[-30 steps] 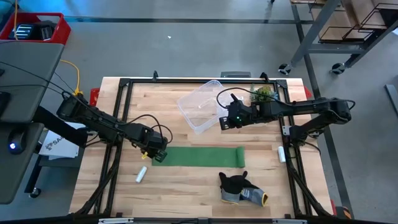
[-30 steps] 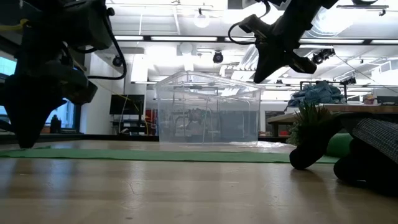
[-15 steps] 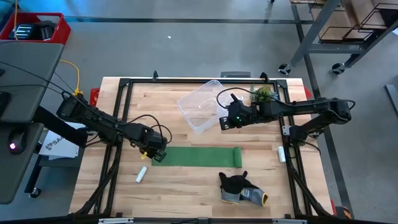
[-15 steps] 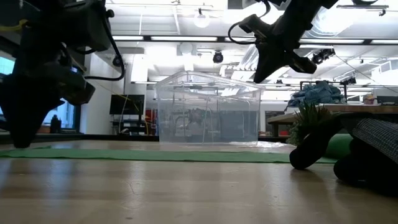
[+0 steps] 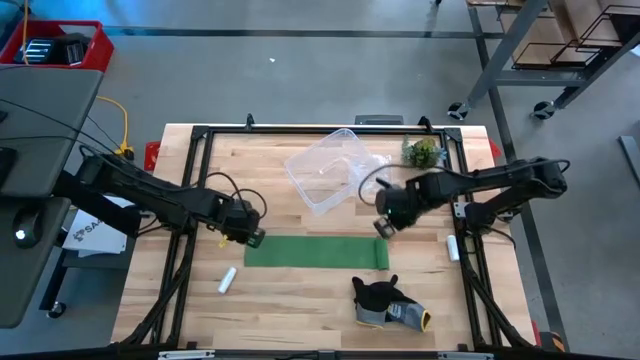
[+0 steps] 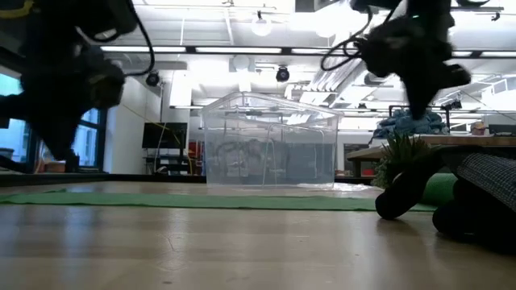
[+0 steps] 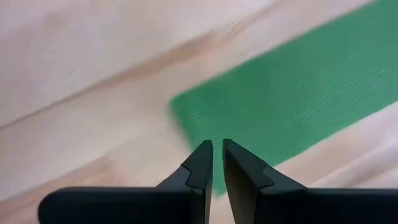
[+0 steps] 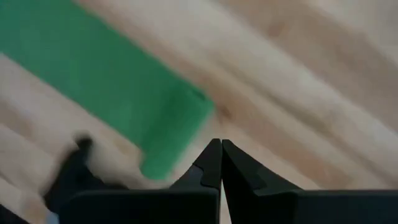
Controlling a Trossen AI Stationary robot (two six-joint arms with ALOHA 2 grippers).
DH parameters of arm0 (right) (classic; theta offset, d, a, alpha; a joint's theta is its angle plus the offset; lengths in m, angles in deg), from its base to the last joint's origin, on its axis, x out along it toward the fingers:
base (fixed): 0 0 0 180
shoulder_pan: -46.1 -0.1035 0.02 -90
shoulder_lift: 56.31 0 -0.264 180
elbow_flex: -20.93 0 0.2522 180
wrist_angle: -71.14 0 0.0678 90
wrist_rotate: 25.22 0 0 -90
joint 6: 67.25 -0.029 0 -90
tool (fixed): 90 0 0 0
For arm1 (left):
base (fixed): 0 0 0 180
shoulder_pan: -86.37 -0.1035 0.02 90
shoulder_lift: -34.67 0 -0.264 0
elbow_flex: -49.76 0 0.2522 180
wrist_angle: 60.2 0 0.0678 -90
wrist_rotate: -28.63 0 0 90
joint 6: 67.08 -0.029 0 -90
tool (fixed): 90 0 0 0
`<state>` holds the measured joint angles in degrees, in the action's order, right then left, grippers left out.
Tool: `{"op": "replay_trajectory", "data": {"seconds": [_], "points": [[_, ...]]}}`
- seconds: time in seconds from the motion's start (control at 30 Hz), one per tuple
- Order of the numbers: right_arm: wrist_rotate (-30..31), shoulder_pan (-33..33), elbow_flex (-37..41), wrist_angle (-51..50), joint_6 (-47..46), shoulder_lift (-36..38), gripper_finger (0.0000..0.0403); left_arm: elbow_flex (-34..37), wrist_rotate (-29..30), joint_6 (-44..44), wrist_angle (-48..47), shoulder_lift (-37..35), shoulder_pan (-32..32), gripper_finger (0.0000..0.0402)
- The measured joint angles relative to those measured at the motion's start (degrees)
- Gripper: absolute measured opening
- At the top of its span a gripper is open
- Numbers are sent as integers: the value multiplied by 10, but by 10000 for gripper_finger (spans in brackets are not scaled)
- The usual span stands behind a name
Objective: Roll bandage
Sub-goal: Roll the green bandage
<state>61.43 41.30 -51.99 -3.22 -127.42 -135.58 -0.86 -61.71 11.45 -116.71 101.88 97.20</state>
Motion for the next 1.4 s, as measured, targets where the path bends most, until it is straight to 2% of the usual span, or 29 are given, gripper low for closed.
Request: {"op": "replay_trajectory", "data": {"seconds": [0.17, 0.4, 0.5, 0.73, 1.0, 1.27, 1.4], "points": [[-64, -39, 47, 33, -54, -3, 0, 0, 48, -19, 120, -18, 0, 33], [-100, -78, 163, 206, -179, -4, 0, 0, 52, -32, 135, 32, 1, 26], [-97, -92, 181, 246, -205, -4, 0, 0, 59, -32, 140, 43, 5, 25], [-57, -118, 206, 254, -260, -6, 0, 0, 77, -43, 158, 46, 7, 25], [-7, -121, 207, 312, -279, -40, 0, 0, 96, -42, 169, 46, 7, 25], [-5, -117, 207, 335, -285, -59, 0, 0, 99, -42, 172, 46, 7, 25], [-5, -117, 207, 382, -285, -58, 0, 0, 100, -42, 172, 46, 7, 25]]}}
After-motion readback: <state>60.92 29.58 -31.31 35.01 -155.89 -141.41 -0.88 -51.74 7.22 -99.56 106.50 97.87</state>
